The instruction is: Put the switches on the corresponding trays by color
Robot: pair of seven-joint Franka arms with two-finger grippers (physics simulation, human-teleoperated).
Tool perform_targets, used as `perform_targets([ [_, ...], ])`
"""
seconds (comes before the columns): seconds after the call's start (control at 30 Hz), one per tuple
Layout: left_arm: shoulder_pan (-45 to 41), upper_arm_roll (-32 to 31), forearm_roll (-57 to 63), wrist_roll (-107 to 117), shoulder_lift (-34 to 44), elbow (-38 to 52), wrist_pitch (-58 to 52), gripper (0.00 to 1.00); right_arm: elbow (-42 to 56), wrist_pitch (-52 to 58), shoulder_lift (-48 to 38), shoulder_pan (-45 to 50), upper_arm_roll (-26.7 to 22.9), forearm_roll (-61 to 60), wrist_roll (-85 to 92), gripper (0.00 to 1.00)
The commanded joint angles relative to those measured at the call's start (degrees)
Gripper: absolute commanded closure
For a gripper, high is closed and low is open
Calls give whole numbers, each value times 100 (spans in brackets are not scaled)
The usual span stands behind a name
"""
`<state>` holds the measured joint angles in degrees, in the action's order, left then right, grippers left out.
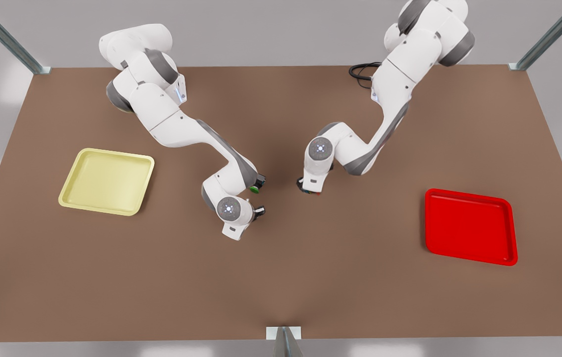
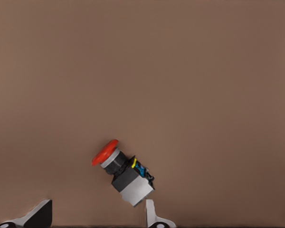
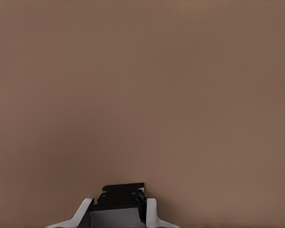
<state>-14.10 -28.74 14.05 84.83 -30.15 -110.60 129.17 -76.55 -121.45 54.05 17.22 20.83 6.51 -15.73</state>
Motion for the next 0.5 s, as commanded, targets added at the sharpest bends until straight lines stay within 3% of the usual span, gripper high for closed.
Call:
perform_targets([
  [0.0, -5, 0, -324, 243, 9, -32, 3, 0, 0, 8, 0, 0, 9, 17, -9, 58],
  [0.2, -391, 0, 142, 2617, -254, 82, 302, 0, -131, 113, -254, -131, 211, 25, -123, 56],
  [0.3, -576, 18, 159, 3074, -597, 451, 320, 0, -1528, 210, -1660, -772, 281, 34, 272, 55],
  [0.33, -585, 18, 194, 3180, -799, 758, 311, 0, -2205, 218, -2205, -1616, 799, 43, 641, 55],
  [0.37, -655, 35, 484, 3364, -949, 961, 302, 0, -2733, 280, -2706, -2135, 984, 43, 1019, 55],
  [0.47, -734, 123, 738, 3443, -1265, 1383, 302, 0, -3462, 913, -3822, -3259, 984, 43, 2494, 54],
])
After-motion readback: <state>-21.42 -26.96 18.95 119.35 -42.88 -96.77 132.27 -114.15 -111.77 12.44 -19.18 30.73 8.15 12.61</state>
